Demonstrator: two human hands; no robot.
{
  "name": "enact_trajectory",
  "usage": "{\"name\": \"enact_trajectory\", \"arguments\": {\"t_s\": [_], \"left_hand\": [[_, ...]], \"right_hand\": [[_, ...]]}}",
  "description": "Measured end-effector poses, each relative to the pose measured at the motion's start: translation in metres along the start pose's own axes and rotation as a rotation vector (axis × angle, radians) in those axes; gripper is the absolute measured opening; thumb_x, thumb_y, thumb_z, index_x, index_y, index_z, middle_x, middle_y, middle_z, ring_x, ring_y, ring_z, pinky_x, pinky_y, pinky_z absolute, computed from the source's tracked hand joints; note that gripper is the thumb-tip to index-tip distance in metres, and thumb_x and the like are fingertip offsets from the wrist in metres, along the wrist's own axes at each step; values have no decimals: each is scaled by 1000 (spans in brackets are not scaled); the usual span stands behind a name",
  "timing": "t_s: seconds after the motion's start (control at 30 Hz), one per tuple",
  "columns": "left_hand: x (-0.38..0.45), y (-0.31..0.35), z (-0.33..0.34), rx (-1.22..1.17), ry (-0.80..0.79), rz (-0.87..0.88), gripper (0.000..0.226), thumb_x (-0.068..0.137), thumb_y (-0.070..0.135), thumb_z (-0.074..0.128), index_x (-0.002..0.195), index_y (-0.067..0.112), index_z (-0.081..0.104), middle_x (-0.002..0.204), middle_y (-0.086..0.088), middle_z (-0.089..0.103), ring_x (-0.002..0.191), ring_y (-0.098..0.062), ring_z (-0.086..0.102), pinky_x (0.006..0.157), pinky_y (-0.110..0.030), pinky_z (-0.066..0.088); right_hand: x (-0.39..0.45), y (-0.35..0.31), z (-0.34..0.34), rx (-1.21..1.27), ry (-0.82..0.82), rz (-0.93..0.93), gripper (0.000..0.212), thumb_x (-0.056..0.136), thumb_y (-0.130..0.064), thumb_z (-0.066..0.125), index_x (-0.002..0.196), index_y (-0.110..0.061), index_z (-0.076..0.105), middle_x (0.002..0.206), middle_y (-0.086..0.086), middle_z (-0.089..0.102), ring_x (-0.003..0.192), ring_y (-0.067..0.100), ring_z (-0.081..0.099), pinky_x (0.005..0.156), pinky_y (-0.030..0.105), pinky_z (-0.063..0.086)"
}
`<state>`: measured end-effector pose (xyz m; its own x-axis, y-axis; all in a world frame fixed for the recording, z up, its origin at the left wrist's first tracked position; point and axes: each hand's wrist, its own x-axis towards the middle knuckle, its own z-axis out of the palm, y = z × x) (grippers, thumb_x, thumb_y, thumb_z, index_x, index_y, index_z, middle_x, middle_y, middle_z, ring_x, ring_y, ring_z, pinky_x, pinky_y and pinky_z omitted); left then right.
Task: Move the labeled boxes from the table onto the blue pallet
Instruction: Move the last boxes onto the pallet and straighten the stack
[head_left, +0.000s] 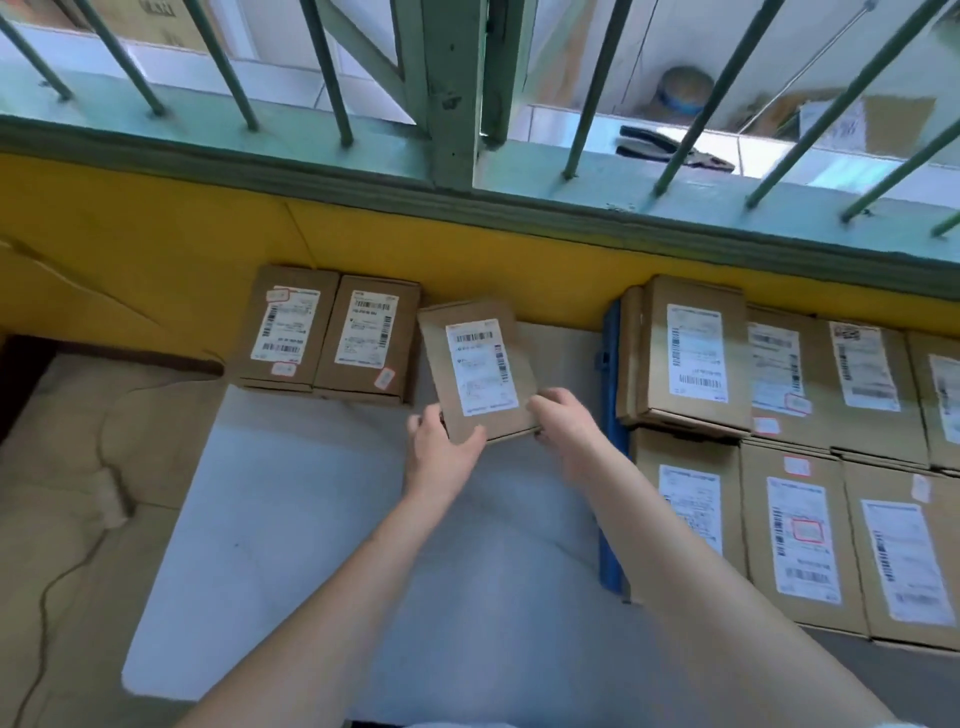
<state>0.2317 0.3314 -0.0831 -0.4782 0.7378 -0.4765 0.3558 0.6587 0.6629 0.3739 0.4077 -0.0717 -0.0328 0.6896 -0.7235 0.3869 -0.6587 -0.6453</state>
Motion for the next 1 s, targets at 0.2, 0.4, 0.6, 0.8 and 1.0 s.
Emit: {"name": "enact_trajectory", "arguments": {"t_s": [0.2, 0.4, 0.6, 0.8, 1.0], "left_hand": [[-88, 23, -12, -32, 35, 200, 22, 80, 40, 67, 95, 27, 57, 95, 7, 63, 83, -8, 64, 76, -33, 54], [-161, 28, 32, 171, -214, 298, 18, 84, 46, 59, 93, 30, 57, 90, 13, 64, 79, 0, 62, 72, -26, 52], [-183, 31, 82, 241, -389, 301, 22, 84, 46, 56, 98, 30, 60, 95, 16, 64, 84, -2, 62, 66, -16, 44], [-182, 50, 102, 252, -458, 306, 11, 88, 35, 55, 98, 31, 58, 97, 12, 64, 87, -12, 62, 80, -28, 51], [-171, 56, 99, 228, -436, 248, 54, 91, 41, 54, 140, 25, 41, 126, 6, 51, 105, -11, 53, 88, -25, 45]], "right_hand": [[-84, 12, -71, -37, 58, -159, 17, 87, -30, 57, 103, -26, 56, 106, -4, 65, 99, 16, 62, 91, 44, 55], [-138, 96, -150, 127, 120, 13, 9, 93, -18, 57, 102, -15, 57, 106, 5, 62, 91, 17, 60, 92, 47, 56], [-163, 159, -186, 198, 213, 139, 8, 92, -19, 55, 97, -13, 59, 94, 4, 53, 79, 18, 48, 69, 32, 49], [-153, 162, -194, 202, 237, 127, 12, 93, -21, 52, 103, -18, 58, 104, -4, 57, 94, 17, 53, 92, 39, 50], [-143, 151, -189, -92, 322, 18, 52, 95, -29, 48, 143, -12, 42, 143, 8, 44, 125, 27, 45, 98, 39, 42]]}}
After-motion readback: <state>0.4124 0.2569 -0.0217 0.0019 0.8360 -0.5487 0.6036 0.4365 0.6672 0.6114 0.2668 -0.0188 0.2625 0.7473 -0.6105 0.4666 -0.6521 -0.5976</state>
